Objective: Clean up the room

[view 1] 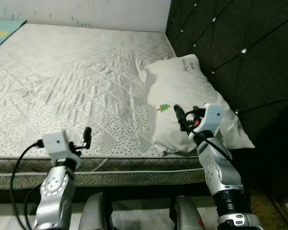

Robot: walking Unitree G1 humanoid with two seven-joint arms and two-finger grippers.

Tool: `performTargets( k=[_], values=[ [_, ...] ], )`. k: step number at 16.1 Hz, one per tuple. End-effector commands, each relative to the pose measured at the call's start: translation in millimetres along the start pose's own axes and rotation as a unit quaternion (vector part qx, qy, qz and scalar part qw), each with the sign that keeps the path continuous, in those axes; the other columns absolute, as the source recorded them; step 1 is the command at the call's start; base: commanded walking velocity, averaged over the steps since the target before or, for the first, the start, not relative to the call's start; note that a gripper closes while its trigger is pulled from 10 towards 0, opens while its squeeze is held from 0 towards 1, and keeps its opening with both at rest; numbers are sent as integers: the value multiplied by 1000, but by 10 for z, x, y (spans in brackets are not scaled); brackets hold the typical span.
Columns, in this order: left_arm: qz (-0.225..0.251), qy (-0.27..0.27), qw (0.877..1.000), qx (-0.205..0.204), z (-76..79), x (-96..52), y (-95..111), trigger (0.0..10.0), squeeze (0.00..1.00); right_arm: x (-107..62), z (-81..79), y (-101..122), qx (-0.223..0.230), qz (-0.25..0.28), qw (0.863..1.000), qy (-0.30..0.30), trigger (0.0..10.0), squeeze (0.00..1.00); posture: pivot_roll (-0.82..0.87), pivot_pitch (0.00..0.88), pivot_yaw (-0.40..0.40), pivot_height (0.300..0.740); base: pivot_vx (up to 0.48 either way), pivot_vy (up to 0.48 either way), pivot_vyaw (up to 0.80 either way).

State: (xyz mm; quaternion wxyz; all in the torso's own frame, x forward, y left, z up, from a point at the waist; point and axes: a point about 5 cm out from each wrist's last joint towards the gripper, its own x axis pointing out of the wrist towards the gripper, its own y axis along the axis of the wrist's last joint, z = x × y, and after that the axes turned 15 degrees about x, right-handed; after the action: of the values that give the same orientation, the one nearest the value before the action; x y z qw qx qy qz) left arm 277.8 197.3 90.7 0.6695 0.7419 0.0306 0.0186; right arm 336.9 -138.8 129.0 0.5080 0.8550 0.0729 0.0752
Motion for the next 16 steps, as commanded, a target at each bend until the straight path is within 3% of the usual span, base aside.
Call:
performTargets(
  k=[1, 5, 13, 16],
  values=[
    [2, -4, 1000, 2, 14, 26, -11, 10000, 0, 35, -24, 77, 5, 5, 1000, 4, 10000, 0, -103, 0, -22, 610, 0, 0, 0],
    [18, -3, 1000, -4, 34, 147, 22, 10000, 0, 121, -79, 261, -4, 16, 1000, 19, 10000, 0, -115, 0, -23, 647, 0, 0, 0],
    [42, 22, 999, -2, -87, 229, 115, 10000, 0, 202, -121, 274, -4, 14, 1000, 25, 10000, 0, -105, 0, -9, 740, 0, 0, 0],
    [43, 20, 999, -9, -117, 217, 173, 10000, 0, 201, -96, 296, -7, 20, 1000, 19, 10000, 0, -121, 0, 15, 740, 0, 0, 0]
  ],
)
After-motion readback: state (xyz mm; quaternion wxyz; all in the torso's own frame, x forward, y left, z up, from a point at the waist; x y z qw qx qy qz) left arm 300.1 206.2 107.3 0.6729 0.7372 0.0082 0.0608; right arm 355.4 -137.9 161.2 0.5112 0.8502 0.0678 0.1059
